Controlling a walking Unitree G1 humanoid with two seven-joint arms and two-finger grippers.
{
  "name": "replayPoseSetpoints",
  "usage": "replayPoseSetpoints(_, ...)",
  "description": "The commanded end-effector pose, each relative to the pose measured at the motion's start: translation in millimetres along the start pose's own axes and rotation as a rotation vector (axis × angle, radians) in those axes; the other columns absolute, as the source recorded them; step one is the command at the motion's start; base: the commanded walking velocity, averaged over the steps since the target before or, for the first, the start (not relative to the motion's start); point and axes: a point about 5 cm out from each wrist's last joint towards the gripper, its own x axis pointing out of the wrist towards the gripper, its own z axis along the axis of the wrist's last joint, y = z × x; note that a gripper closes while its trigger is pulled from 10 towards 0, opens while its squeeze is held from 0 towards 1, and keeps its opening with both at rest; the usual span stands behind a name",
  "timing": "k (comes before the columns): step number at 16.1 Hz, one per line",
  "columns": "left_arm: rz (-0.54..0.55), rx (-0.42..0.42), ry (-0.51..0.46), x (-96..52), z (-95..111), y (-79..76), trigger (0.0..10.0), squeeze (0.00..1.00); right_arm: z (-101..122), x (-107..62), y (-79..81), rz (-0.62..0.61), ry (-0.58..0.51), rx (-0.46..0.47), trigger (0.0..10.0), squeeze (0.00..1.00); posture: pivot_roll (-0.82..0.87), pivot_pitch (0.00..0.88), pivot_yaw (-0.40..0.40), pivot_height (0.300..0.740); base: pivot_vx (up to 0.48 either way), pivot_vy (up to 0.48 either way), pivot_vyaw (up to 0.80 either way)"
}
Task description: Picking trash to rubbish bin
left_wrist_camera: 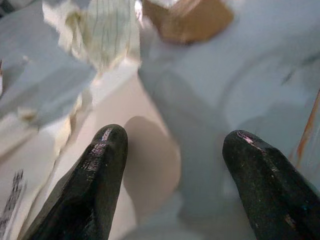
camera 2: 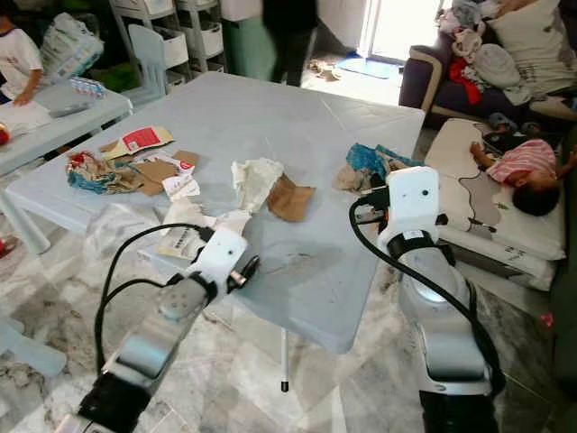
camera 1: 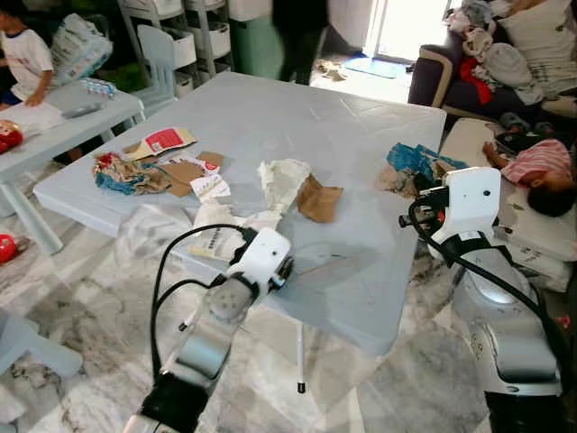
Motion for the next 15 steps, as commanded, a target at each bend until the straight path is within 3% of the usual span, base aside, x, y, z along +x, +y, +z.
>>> replayPoseSetpoints(1,-0.018,0.023,0.012,-2.1,-3,-2.5,10.0,0.0,-1,0.6,-1.5,-0.02,0.006,0.015,0.0,0.0,-0.03,0.007,-0.022,0.74,0.0,0.0,0.0)
replayPoseSetpoints(5,0.019,0.04,0.05,-6.9,-14,7.7,10.0,0.0,-4,0.5,-0.1,-0.016,0.022,0.052,0.0,0.0,-0.03,0.012,-0.027,0.74,0.0,0.0,0.0)
replayPoseSetpoints(6,0.024,0.044,0.062,-6.5,-21,8.6,6.5,0.0,-4,1.2,-0.4,-0.021,0.021,0.065,0.0,0.0,-0.03,0.012,-0.027,0.74,0.0,0.0,0.0)
replayPoseSetpoints(7,0.035,0.04,0.068,-5.6,-26,10.3,0.0,0.0,-2,1.8,-0.1,-0.021,0.014,0.069,0.0,0.0,-0.03,0.01,-0.026,0.74,0.0,0.0,0.0)
replayPoseSetpoints(15,0.102,0.031,0.011,3.1,-24,26.0,0.0,0.0,0,4.5,2.5,-0.013,-0.003,0.129,0.0,0.0,-0.04,0.006,-0.022,0.74,0.0,0.0,0.0)
